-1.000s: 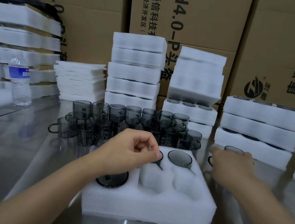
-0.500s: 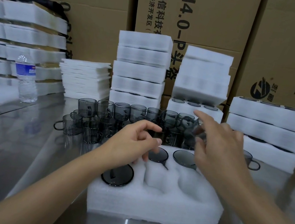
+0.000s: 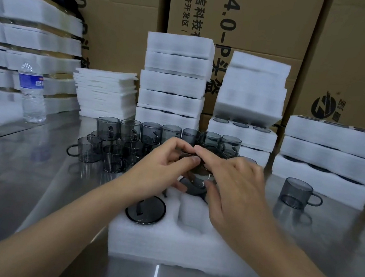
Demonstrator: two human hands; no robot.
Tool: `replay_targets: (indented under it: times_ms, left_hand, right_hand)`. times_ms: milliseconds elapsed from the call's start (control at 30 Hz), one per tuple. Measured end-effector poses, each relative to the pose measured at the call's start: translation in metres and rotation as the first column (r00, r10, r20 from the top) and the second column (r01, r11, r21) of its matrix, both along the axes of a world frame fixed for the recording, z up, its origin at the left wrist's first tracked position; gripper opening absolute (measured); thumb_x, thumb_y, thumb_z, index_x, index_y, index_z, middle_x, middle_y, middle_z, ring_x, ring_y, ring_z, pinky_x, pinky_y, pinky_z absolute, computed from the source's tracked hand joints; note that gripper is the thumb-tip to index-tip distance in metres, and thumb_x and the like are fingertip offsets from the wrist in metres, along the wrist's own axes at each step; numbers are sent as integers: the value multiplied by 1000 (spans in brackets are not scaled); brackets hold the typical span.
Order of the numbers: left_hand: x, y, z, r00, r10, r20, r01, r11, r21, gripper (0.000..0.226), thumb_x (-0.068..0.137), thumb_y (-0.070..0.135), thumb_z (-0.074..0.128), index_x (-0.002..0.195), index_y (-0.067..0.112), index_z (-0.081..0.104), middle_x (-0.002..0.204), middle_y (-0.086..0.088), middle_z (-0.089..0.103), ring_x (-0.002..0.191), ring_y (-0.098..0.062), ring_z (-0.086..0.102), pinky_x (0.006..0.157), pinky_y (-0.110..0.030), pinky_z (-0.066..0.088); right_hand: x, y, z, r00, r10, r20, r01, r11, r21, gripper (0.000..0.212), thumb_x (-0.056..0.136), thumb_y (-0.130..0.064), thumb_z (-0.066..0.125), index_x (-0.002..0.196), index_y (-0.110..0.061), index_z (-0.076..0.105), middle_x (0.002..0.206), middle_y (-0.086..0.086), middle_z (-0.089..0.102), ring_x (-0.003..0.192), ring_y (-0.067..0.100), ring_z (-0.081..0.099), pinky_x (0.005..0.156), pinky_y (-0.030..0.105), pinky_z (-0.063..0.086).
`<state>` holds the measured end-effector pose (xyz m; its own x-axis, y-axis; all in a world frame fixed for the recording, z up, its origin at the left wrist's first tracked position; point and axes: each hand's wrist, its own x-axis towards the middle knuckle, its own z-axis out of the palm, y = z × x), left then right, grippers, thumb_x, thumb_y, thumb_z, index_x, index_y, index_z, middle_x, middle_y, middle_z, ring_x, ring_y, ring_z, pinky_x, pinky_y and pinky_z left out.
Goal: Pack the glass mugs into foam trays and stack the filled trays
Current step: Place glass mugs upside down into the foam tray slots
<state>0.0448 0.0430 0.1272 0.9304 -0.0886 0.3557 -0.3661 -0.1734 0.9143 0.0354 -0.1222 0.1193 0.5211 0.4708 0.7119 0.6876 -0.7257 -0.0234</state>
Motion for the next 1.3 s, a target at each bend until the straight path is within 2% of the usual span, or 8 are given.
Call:
replay_targets:
  times_ms: [167,333,500,633,767,1000,1133,1300]
  left_hand:
    - [-1,0,2,1000,-10,27,10,1000,20,21,95,15,52,76,7,53,74,0,63,74,-9,65,65,-27,59]
    - [-2,0,4,997,76,26,-75,996,-50,34,96,20,50,65,7,48,70,-5,47,71,-24,62,48,-9,45]
    - [2,2,2,998,38,43,-33,993,-110,30,96,12,49,67,4,55,65,4,56,72,-12,61,63,-26,58]
    - [3,3,0,999,6,53,2,990,-144,22,94,2,48,76,11,56,86,7,67,78,-7,63,70,-33,59]
    - [5,4,-2,998,3,67,8,988,-156,17,93,-2,47,89,12,55,102,-7,63,96,-23,60,68,-27,56]
    - [6,8,-5,996,-32,84,42,992,-121,21,92,-4,49,95,15,56,102,1,67,96,-22,66,69,-27,55]
    - [5,9,-5,993,-21,113,29,997,-71,24,90,-5,52,95,18,57,95,11,69,89,-11,68,69,-25,56]
    - [4,8,-4,992,33,119,-30,999,-25,17,76,15,62,92,19,57,95,11,68,87,-6,64,83,-33,54]
  right_hand:
    - [3,0,-4,999,21,29,-24,994,105,64,78,-9,65,138,-19,45,106,-4,60,97,14,40,87,28,26]
    - [7,-2,-5,985,94,-144,-37,935,353,71,84,-25,66,145,-25,30,124,-11,39,118,8,33,103,30,27]
    - [17,-5,-7,914,155,-375,34,891,452,74,81,-45,63,144,-37,24,120,-22,32,121,0,33,102,24,29]
    - [21,-6,-7,896,186,-404,33,877,479,67,79,-37,71,137,-38,38,121,-22,39,120,-1,38,91,12,27]
    - [22,-7,-8,906,184,-380,24,876,482,63,78,-31,74,132,-39,43,113,-26,40,115,-4,39,83,-1,27]
    - [22,-8,-9,904,214,-370,-11,877,480,63,79,-27,73,131,-41,42,123,-21,44,116,-4,39,88,3,28]
    - [22,-8,-9,903,228,-365,-32,881,473,64,81,-22,72,133,-40,41,126,-20,42,119,-4,38,92,6,27]
    - [24,-8,-10,902,237,-361,-44,881,470,66,82,-22,70,136,-42,37,117,-31,37,120,-5,34,89,3,24]
